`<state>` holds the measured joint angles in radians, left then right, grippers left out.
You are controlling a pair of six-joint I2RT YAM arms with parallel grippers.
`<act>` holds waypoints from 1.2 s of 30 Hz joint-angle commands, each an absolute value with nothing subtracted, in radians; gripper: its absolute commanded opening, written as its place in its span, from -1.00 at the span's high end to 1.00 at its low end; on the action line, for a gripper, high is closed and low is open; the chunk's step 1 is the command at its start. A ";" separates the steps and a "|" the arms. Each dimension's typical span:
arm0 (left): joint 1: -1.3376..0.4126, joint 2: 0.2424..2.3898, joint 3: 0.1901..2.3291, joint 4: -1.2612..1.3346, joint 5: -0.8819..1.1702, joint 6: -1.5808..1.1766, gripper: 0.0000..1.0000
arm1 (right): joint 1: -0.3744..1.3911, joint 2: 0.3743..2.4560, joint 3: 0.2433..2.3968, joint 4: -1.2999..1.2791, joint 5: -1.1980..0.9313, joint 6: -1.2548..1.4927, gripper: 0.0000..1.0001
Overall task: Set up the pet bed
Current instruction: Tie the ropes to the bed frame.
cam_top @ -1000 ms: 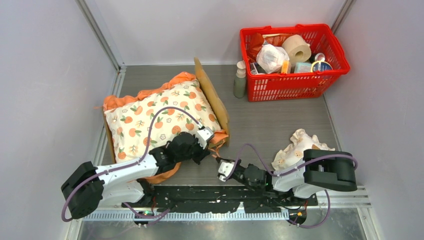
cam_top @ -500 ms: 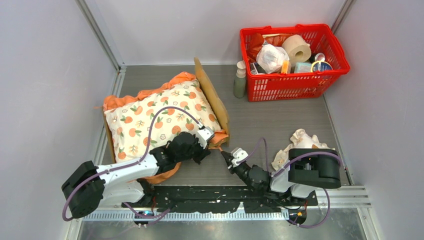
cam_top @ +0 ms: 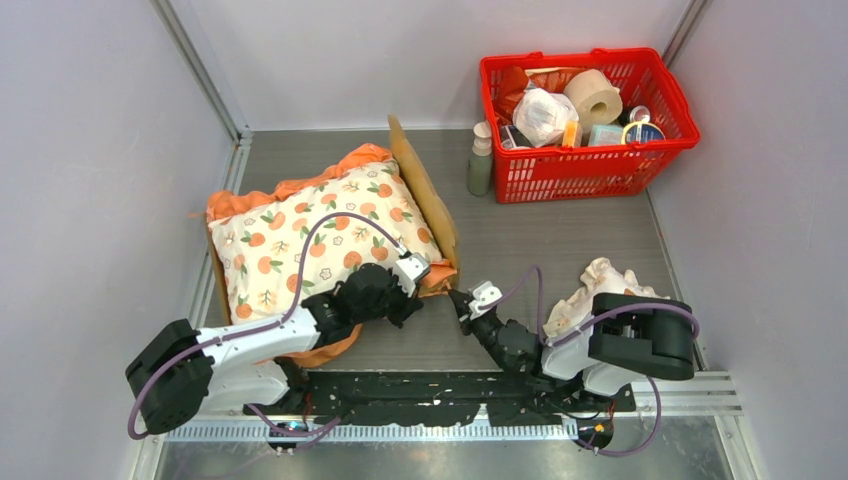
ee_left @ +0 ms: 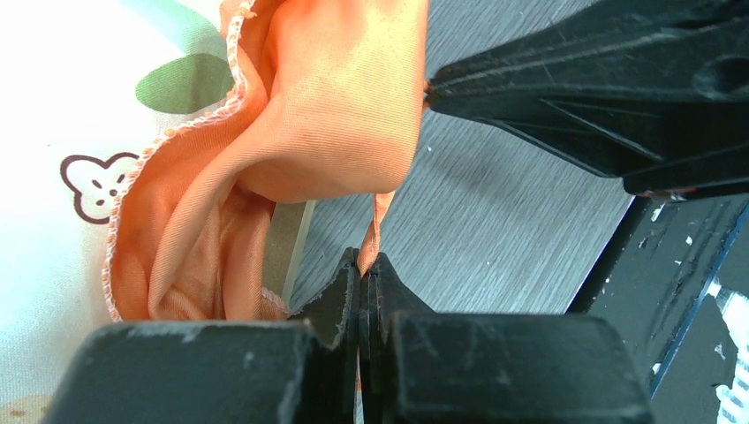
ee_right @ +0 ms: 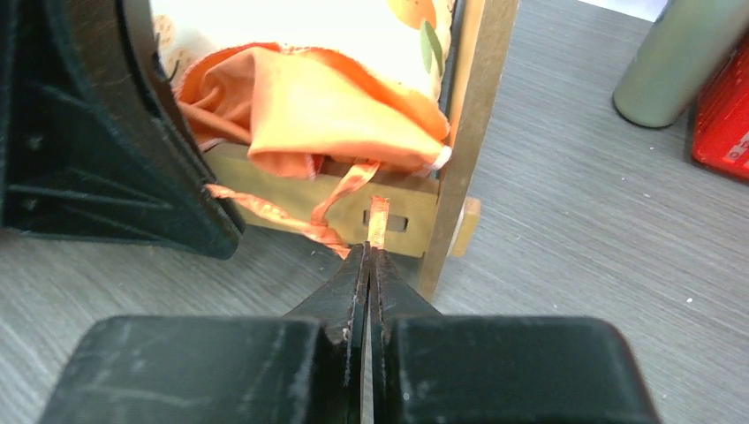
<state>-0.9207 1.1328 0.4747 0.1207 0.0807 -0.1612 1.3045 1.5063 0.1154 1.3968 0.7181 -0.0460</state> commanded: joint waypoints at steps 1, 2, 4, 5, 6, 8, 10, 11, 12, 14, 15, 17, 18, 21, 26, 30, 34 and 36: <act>-0.916 1.126 0.481 0.179 0.094 -0.177 1.00 | 1.242 1.479 0.164 1.343 0.637 -0.069 0.90; -0.916 1.127 0.482 0.180 0.094 -0.179 1.00 | 1.230 1.489 0.168 1.345 0.590 -0.092 0.90; -0.916 1.130 0.480 0.181 0.096 -0.180 1.00 | 1.190 1.510 0.176 1.349 0.509 -0.119 0.89; -0.916 1.131 0.480 0.181 0.095 -0.181 1.00 | 1.167 1.516 0.178 1.351 0.485 -0.127 0.89; -0.916 1.133 0.480 0.180 0.095 -0.182 1.00 | 1.157 1.523 0.182 1.351 0.430 -0.146 0.89; -0.916 1.133 0.476 0.175 0.094 -0.187 1.00 | 1.140 1.537 0.184 1.358 0.351 -0.193 0.90; -0.916 1.131 0.470 0.172 0.089 -0.194 1.00 | 1.138 1.556 0.178 1.396 0.296 -0.245 0.90; -0.916 1.129 0.467 0.173 0.089 -0.196 1.00 | 1.137 1.563 0.178 1.414 0.267 -0.264 0.90; -0.916 1.127 0.463 0.173 0.088 -0.199 1.00 | 1.136 1.574 0.183 1.413 0.256 -0.296 0.90; -0.916 1.117 0.455 0.171 0.085 -0.202 1.00 | 1.135 1.587 0.188 1.412 0.224 -0.344 0.90; -0.916 1.115 0.451 0.169 0.081 -0.204 1.00 | 1.135 1.590 0.189 1.422 0.215 -0.354 0.90; -0.916 1.105 0.444 0.164 0.080 -0.203 1.00 | 1.135 1.587 0.187 1.432 0.221 -0.370 0.89; -0.915 1.101 0.441 0.162 0.080 -0.204 1.00 | 1.135 1.580 0.189 1.430 0.227 -0.376 0.90; -0.915 1.094 0.428 0.161 0.083 -0.203 1.00 | 1.135 1.562 0.195 1.407 0.270 -0.382 0.89; -0.916 1.098 0.419 0.172 0.093 -0.209 1.00 | 1.135 1.522 0.209 1.336 0.313 -0.389 0.90; -0.916 1.105 0.422 0.178 0.096 -0.212 1.00 | 1.135 1.520 0.213 1.347 0.311 -0.417 0.90; -0.916 1.105 0.425 0.176 0.092 -0.214 1.00 | 1.135 1.522 0.223 1.340 0.288 -0.475 0.90; -0.916 1.102 0.426 0.171 0.091 -0.215 1.00 | 1.135 1.529 0.221 1.346 0.259 -0.507 0.90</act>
<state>-0.9207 1.1141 0.4240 0.1238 0.0834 -0.2039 1.1366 1.5440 0.1947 1.3075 0.2909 -0.4324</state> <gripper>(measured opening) 0.011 0.060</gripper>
